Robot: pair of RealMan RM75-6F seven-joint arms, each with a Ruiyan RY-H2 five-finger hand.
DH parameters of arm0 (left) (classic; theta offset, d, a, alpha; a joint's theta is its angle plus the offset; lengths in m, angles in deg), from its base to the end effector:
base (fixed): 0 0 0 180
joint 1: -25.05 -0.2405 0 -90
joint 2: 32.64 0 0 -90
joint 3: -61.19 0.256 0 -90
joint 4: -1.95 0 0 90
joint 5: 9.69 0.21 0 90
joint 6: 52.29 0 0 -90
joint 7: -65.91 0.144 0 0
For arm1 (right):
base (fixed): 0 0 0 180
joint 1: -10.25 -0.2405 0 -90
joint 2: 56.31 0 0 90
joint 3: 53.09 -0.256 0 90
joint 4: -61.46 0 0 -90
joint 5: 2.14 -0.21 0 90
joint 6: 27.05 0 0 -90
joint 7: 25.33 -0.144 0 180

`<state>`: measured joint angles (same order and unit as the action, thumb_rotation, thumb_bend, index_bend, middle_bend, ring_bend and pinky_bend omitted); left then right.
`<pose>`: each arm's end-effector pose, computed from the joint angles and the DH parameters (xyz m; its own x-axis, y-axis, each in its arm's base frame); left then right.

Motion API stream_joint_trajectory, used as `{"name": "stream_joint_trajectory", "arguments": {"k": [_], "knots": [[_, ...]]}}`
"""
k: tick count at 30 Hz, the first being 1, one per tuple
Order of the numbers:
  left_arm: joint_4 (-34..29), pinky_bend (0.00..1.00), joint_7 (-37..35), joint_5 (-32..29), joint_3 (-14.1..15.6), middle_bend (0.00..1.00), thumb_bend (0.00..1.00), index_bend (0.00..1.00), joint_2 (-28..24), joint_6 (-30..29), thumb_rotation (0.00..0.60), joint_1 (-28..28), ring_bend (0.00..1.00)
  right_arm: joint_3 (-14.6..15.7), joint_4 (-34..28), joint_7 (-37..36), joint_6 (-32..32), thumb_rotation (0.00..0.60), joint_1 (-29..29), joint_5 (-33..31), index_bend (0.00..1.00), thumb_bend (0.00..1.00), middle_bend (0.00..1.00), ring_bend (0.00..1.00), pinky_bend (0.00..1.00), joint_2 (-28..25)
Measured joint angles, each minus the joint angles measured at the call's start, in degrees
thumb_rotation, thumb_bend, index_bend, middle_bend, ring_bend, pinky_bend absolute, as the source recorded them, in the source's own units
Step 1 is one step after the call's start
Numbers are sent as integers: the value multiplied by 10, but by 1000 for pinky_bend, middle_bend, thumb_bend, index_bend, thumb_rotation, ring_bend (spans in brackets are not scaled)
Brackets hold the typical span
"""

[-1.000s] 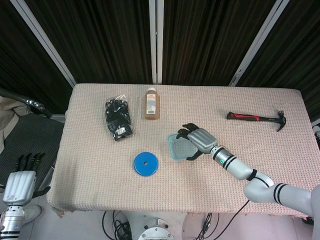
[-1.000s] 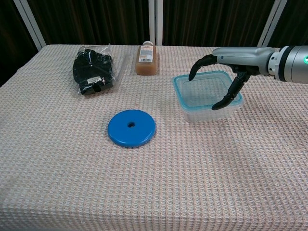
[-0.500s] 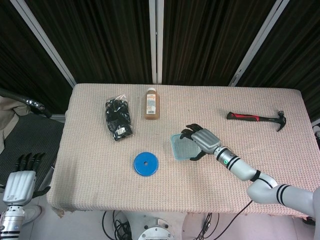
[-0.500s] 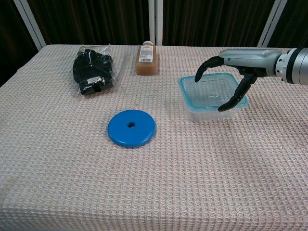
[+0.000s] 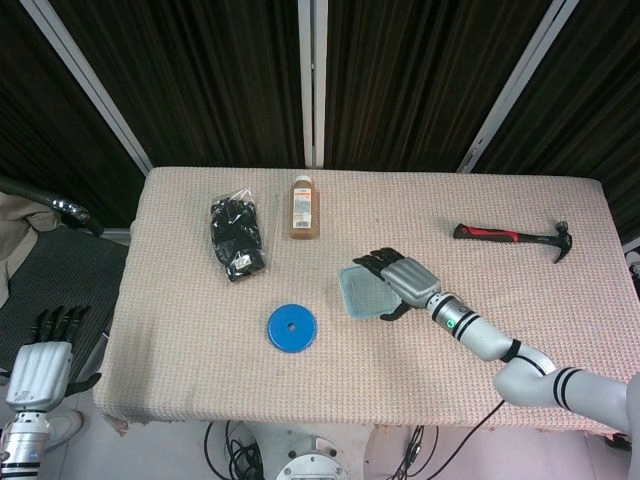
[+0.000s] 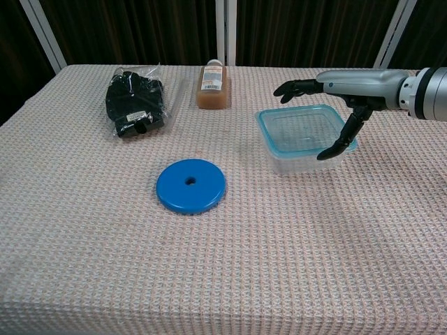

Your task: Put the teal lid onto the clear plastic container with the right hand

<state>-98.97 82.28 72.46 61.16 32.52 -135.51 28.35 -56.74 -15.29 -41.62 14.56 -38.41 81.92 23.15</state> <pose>-0.2972 0.1591 0.1325 0.4931 0.1220 0.8614 0.8639 0.0485 -0.5013 -0.1701 -0.3667 0.0072 0.4410 -0.4658 0.7672 -0.8482 -0.4957 0.1866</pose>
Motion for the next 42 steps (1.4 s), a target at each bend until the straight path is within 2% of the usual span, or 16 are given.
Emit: {"name": "stream_joint_trajectory", "arguments": {"k": [8,15,19,28,42], "knots": [[-2,23,1,2,1,87,0,103,-1,-1,600,-1,10,4,-22,26,-9,600,0,-8,0,26,8,0,0,-20],[-1,23,-1,2,1,87,0,102,0,-2,600,-2,10,10,-63,53,41,600,21,7,0,26,117,0,0,-44],[1,23,-3,5,2,87,0,102,1,-4,600,-2,10,15,-74,77,48,600,34,2,0,26,148,0,0,-53],[6,23,-10,8,4,87,0,102,2,-7,600,-5,10,16,-65,103,43,600,53,-42,0,26,154,0,0,-53],[9,23,-12,6,5,87,0,102,3,-4,600,-6,10,16,-44,107,19,600,52,-49,0,26,170,0,0,-32]]}}
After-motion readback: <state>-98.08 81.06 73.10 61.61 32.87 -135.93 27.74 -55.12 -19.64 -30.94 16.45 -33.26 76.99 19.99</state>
